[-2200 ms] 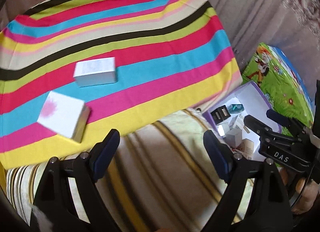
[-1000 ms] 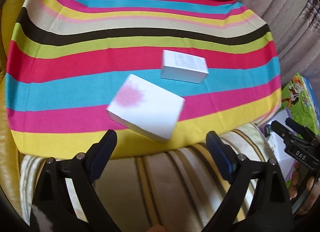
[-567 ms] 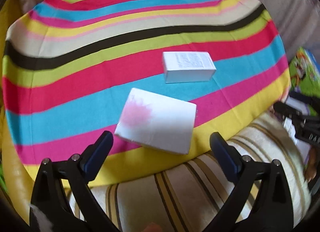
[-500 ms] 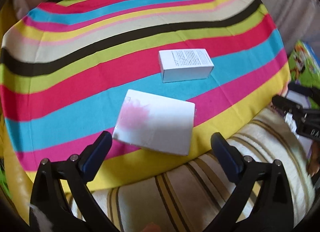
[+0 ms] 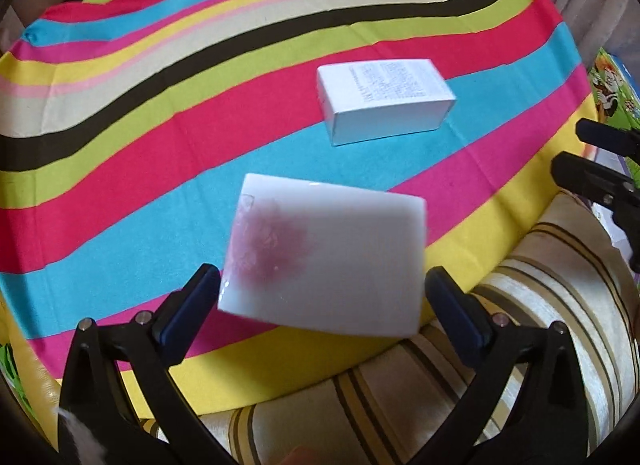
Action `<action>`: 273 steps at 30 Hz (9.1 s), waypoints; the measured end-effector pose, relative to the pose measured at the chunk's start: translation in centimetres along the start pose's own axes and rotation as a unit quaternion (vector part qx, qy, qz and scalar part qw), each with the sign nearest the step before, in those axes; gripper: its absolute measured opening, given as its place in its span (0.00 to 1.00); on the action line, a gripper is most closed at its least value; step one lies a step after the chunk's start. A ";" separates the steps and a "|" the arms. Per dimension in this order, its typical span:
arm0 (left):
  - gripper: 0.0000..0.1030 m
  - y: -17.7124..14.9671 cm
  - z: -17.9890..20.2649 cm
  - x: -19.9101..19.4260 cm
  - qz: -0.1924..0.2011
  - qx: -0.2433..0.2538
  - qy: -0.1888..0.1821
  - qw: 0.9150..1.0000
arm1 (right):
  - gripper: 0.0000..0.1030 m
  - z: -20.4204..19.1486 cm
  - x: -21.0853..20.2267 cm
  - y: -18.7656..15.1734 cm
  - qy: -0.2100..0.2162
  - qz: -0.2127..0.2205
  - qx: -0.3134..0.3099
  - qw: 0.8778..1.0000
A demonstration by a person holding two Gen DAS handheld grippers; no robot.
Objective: Organize rigid objects
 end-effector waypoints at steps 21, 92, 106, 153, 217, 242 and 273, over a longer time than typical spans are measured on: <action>0.92 -2.3 -5.9 -1.6 0.055 -0.177 0.040 0.982 | 0.81 -4.8 3.2 3.3 0.016 0.002 0.034 0.999; 0.92 -1.8 -6.2 -4.1 0.144 -0.208 0.053 0.966 | 0.87 -4.8 5.0 5.5 -0.047 0.025 0.048 0.997; 0.92 -0.6 -0.1 -6.5 0.148 -0.156 0.020 0.976 | 0.87 0.1 -0.8 2.5 -0.060 0.051 0.088 0.993; 0.92 0.9 28.5 -7.9 0.100 0.113 -0.124 0.981 | 0.87 19.6 -16.5 -12.9 -0.215 0.081 0.226 0.947; 1.00 -1.7 34.3 -8.9 0.071 0.153 -0.156 0.973 | 0.91 24.0 -19.2 -18.7 -0.230 0.080 0.280 0.929; 1.00 -1.7 34.5 -8.4 0.060 0.153 -0.154 0.974 | 0.91 23.9 -19.1 -18.7 -0.231 0.076 0.281 0.928; 1.00 -2.0 34.4 -7.9 0.059 0.149 -0.157 0.974 | 0.91 23.9 -18.8 -19.3 -0.227 0.068 0.288 0.928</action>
Point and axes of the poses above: each gripper's, at about its wrist camera, not at the fingertips, and x roughly the way its jaws point, z to its right, y to its top, the point moved 4 cm from there along x, roughly the way its jaws point, and after that the axes turned 2 degrees about y, right-handed, at the moved point
